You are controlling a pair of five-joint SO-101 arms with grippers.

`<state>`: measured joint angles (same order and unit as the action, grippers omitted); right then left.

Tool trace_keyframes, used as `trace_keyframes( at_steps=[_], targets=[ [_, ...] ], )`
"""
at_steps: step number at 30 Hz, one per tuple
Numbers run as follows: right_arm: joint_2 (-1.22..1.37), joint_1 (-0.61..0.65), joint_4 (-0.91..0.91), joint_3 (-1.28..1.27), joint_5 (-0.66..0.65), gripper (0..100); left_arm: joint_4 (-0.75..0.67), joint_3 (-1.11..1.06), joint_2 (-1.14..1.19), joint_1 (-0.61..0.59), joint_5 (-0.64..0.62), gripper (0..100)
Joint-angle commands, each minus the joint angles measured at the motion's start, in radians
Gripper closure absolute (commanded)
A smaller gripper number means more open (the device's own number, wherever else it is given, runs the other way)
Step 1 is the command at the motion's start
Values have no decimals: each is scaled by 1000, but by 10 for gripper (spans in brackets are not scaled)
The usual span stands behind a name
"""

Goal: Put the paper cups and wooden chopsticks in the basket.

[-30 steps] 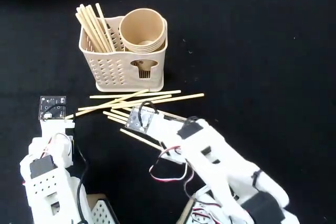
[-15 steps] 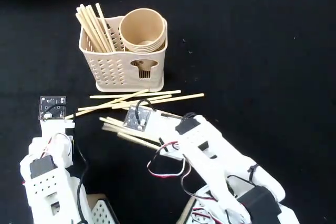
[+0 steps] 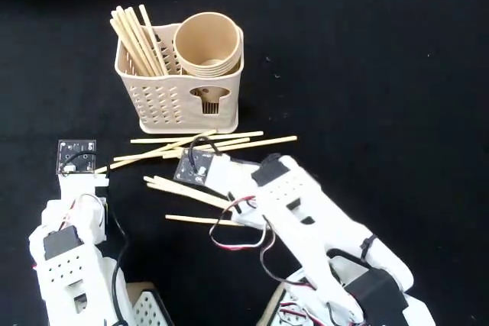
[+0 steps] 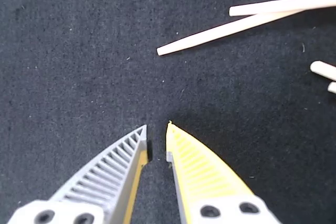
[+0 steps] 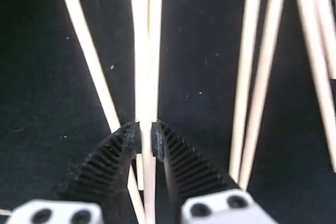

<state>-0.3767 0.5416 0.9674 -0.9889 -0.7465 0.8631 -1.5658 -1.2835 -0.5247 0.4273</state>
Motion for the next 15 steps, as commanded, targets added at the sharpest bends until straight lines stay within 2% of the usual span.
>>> trace_keyframes(
  at_steps=[1,12,15],
  targets=[
    [-4,-9,11,62,3,986,-20,2,3,5,2,917],
    [-147,-5,18,-47,3,982,-21,2,3,5,2,917],
    [-185,-3,25,-104,0,929,-21,2,3,5,2,917]
  ],
)
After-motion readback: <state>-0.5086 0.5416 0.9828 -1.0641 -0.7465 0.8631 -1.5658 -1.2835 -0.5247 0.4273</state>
